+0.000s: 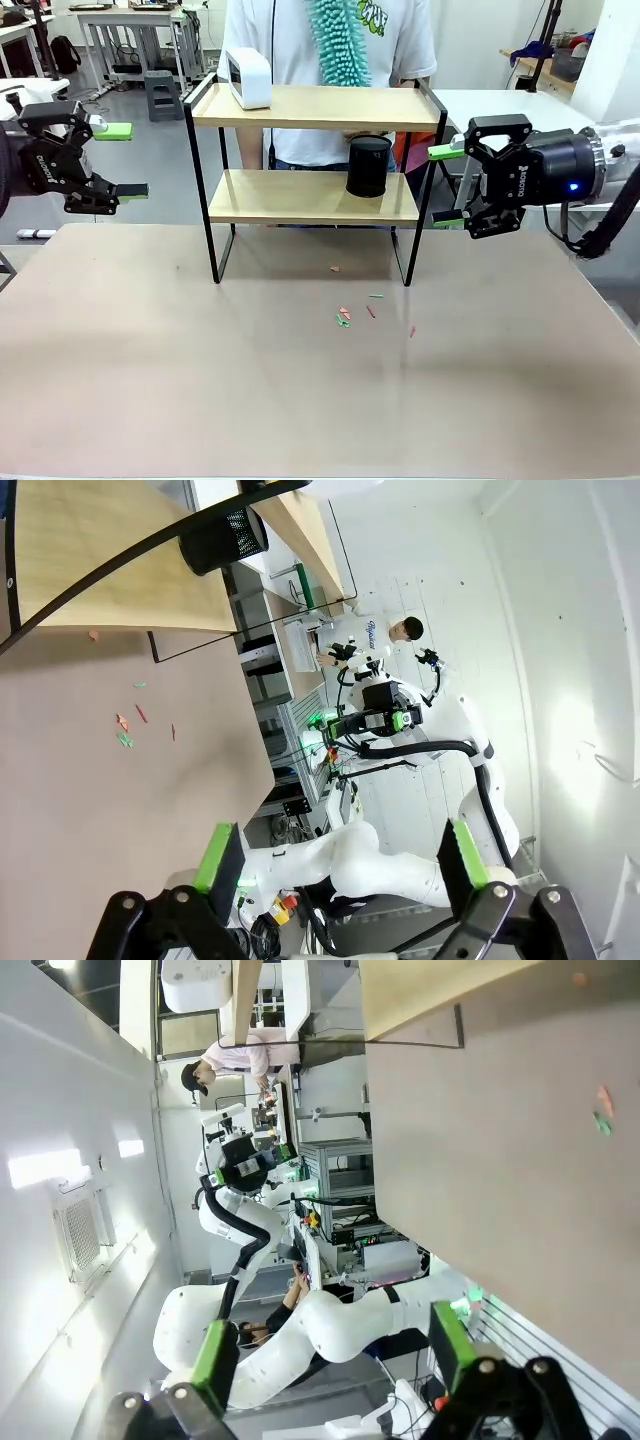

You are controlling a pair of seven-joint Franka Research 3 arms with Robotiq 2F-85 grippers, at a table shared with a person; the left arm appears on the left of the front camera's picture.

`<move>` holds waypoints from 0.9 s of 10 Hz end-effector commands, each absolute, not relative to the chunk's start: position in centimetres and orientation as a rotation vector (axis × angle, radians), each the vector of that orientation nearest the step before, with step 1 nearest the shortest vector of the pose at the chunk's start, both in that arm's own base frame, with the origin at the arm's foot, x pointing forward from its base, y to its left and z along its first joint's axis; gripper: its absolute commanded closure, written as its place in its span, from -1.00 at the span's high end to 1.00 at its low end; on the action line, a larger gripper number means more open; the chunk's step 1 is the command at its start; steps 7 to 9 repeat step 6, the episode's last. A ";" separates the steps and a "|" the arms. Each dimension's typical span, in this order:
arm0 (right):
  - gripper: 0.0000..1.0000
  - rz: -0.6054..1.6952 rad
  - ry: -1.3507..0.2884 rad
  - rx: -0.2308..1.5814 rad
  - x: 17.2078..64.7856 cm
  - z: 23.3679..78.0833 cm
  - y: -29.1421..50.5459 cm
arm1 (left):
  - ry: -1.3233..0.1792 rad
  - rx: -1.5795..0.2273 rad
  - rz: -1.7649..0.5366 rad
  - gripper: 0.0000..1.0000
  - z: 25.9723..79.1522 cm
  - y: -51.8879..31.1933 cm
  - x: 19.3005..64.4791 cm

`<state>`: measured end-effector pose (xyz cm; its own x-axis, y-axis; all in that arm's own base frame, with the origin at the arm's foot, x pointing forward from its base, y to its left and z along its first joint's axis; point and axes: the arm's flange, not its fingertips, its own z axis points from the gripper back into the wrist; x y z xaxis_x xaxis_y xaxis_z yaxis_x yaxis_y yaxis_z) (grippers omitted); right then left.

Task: Clean the shelf.
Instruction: Hand the Duster back to the human.

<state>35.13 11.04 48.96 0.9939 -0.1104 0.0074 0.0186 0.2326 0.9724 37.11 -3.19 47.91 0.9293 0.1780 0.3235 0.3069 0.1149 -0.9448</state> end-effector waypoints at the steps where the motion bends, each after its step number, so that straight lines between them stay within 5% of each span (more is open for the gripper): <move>1: 1.00 -0.108 -0.072 1.326 34.8 48.9 10.9 | -0.403 -1.466 -0.123 1.00 48.0 -3.1 37.2; 9: 1.00 -0.108 -0.072 1.326 34.8 48.9 10.9 | -0.403 -1.466 -0.123 1.00 48.0 -3.1 37.2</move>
